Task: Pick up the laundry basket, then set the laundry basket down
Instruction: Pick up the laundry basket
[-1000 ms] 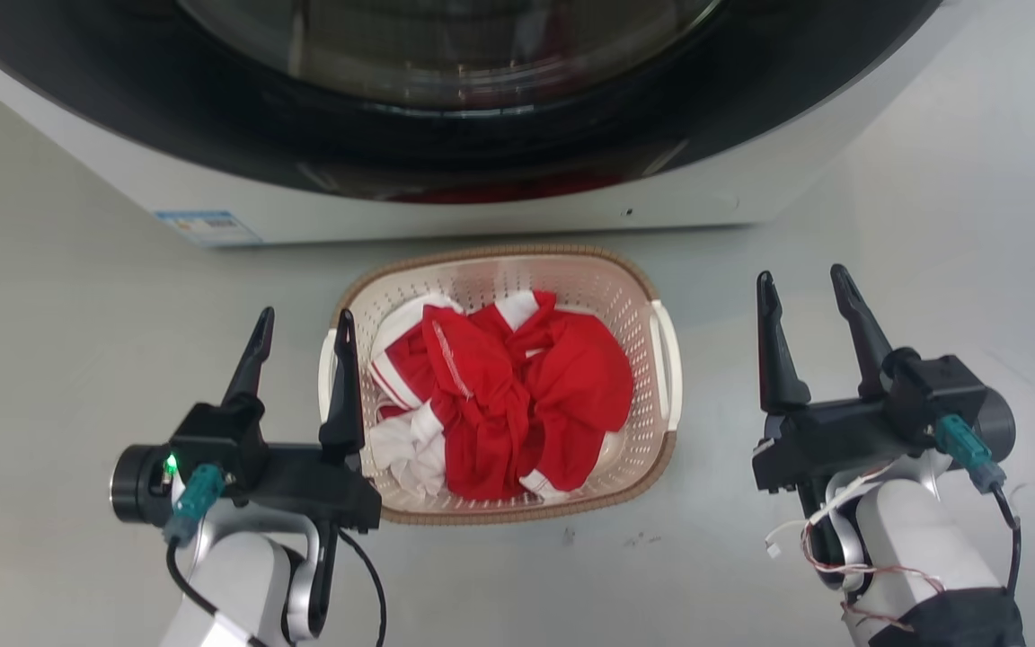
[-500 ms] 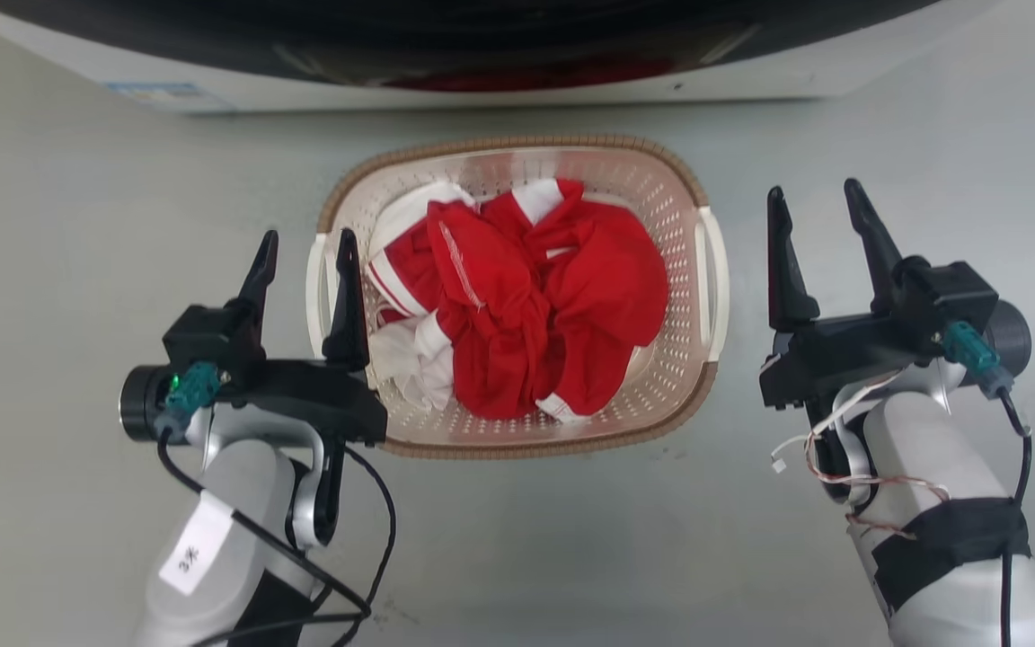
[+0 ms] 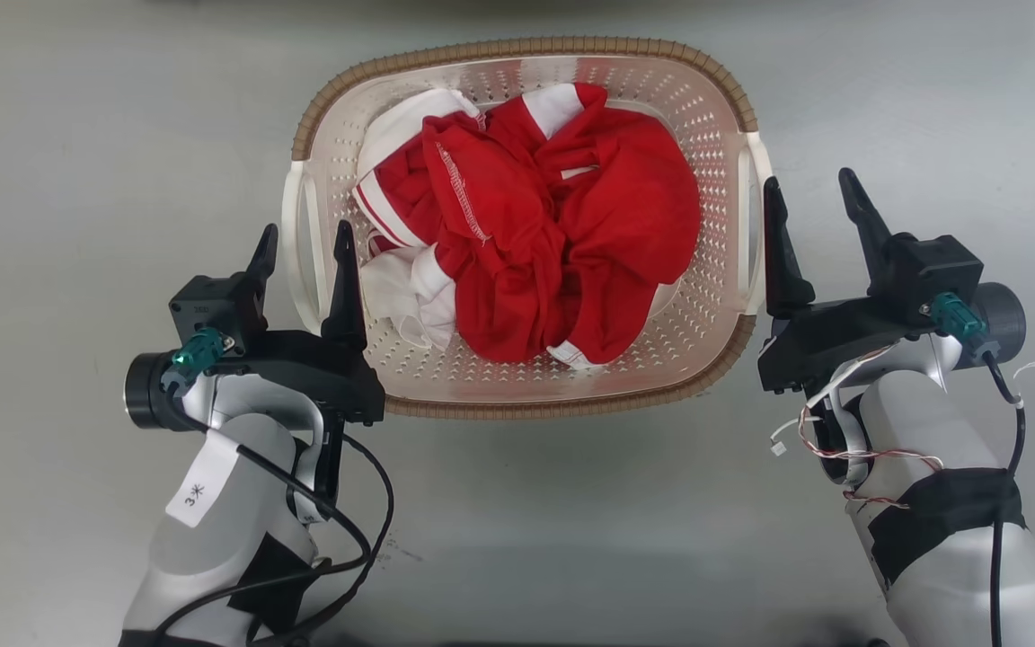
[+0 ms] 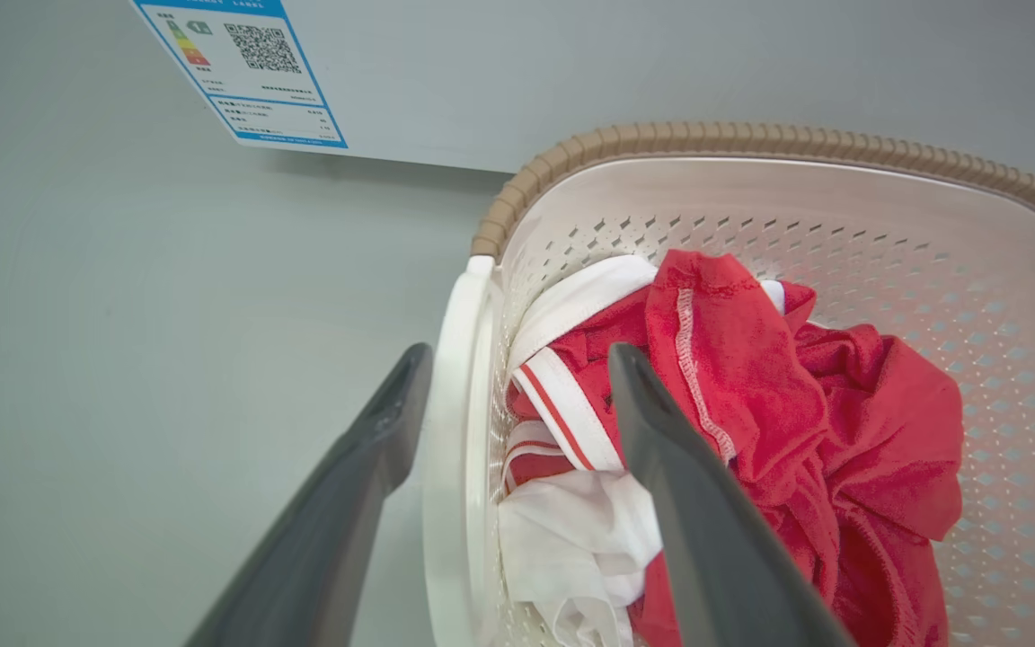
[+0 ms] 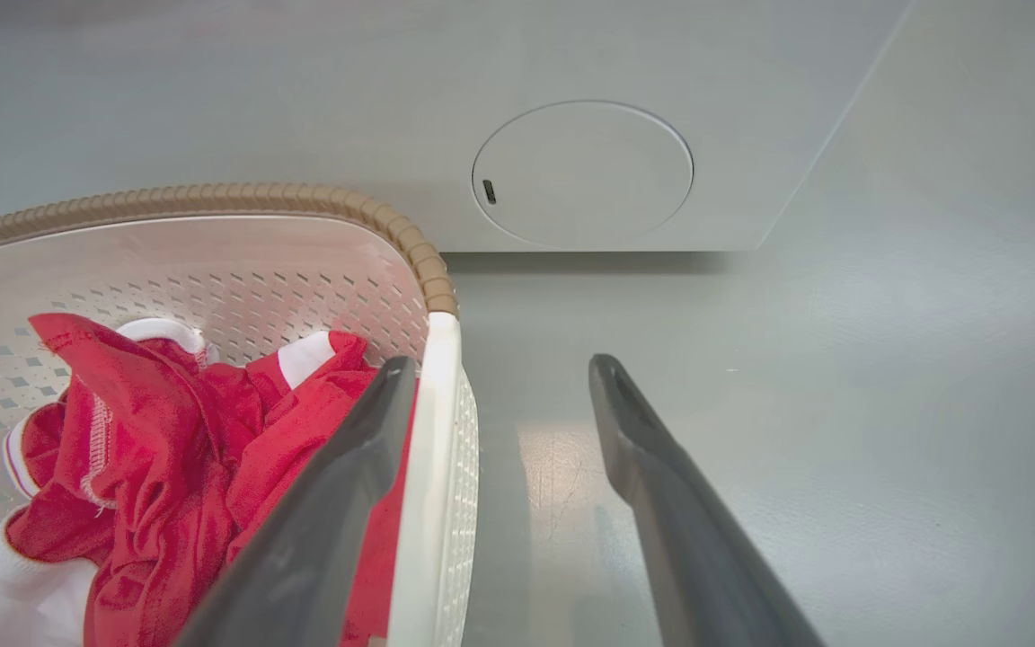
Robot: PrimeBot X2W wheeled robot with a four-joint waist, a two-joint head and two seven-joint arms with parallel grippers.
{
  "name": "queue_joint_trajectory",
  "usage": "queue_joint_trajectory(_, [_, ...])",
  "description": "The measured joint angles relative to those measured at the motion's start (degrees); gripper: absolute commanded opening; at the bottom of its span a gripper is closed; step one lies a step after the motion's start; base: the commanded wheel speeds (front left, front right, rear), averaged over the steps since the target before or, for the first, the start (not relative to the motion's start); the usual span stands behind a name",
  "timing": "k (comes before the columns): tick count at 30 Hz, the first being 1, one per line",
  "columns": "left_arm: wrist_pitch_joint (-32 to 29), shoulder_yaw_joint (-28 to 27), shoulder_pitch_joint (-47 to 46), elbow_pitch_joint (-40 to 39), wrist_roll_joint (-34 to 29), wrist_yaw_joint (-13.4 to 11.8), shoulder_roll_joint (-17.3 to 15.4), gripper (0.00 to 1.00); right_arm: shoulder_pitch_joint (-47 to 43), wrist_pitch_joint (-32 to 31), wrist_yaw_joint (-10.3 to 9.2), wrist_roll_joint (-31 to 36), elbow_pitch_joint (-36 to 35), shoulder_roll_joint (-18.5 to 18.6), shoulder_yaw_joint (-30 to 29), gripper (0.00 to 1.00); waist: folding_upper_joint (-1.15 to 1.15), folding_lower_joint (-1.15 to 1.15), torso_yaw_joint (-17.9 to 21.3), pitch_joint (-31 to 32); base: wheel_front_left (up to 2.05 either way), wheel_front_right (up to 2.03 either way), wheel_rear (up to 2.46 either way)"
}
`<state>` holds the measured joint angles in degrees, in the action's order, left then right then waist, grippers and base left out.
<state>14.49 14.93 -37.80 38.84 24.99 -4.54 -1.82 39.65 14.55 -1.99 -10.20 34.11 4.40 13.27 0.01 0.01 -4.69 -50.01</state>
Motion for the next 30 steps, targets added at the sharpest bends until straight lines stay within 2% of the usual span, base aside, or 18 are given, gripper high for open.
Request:
queue_joint_trajectory(13, [0.0, -0.6, -3.6, 7.0, 0.8, 0.0, 0.0, 1.00, 2.7, 0.0, 0.77, 0.0, 4.8, -0.2, 2.3, 1.00, 0.00, -0.01, -0.3, -3.4, 0.00, 0.00, 0.00])
queue_joint_trajectory(28, [0.0, 2.6, -6.5, 12.0, 4.9, 0.0, 0.1, 1.00, 6.6, 0.0, 1.00, 0.0, 10.1, -0.3, 4.9, 1.00, -0.01, -0.01, -0.3, -5.7, 0.00, 0.00, 0.00])
queue_joint_trajectory(30, [0.0, 3.4, -7.0, 12.4, 6.1, 0.0, 0.1, 1.00, 7.2, 0.0, 1.07, -0.2, 10.6, -0.2, 5.7, 0.93, -0.01, -0.01, -0.3, -5.8, 0.00, 0.00, 0.00])
